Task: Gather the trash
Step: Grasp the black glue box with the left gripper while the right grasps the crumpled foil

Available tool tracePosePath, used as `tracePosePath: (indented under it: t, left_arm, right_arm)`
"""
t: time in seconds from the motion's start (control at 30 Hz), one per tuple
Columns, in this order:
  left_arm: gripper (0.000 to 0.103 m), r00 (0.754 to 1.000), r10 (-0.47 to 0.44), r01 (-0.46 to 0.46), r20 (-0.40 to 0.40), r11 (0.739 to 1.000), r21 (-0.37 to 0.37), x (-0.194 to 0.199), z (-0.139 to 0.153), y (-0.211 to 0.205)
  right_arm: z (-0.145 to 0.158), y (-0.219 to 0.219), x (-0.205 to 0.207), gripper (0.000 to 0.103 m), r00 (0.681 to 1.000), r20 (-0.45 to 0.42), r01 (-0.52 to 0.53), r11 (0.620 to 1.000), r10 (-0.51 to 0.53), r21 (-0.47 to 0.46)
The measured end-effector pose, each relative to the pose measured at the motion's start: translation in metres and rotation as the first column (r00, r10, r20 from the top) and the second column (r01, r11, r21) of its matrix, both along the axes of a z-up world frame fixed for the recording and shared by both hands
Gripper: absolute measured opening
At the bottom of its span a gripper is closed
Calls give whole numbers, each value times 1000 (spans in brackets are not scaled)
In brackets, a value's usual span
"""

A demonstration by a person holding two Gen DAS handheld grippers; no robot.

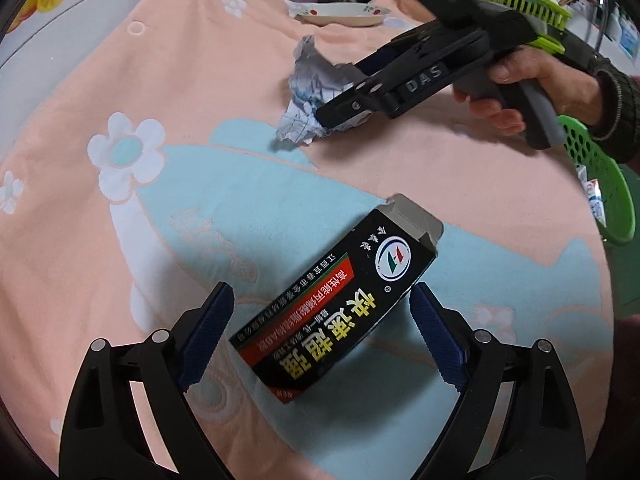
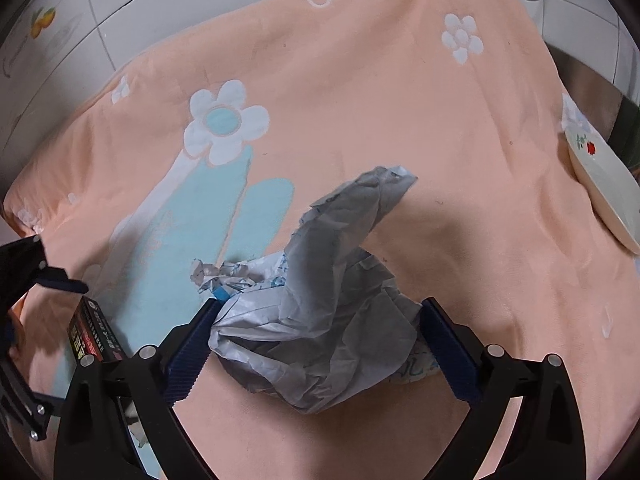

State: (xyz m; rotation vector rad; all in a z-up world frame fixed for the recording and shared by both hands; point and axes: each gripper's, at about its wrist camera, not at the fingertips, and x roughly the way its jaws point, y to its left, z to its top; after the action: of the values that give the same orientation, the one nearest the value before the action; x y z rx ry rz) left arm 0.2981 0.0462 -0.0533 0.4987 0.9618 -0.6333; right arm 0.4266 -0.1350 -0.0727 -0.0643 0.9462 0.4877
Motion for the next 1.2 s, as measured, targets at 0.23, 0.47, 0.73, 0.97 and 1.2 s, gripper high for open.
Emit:
tracePosePath:
  t: [0.23,0.47,0.73,0.97,1.2]
  left_arm:
    - [89,999,-38,38,-26,999,7,11,-11,-10]
    - [70,998,-50,48,-48,998,-37,10,-10,-13]
    - [49,999,-13,11,-42,998,-58,-13,-5,-17]
    - [48,996,81,-84,-33,992,-96,-27,-2,-24]
    - [48,988,149,-152,-26,975,-161,-47,11,-30]
  right_arm:
    - [10,-2,-13,67,1000,23,20,1000,-20,4]
    - [26,-13,-30,39,998,37,44,997,-46,65]
    - [34,-13,-55,24,997,61,34,998,-38,55]
    - [43,-23,-80,22,997,67,41,997,-46,72]
    - [57,-37,-121,21,994,100,31,996,-39,83]
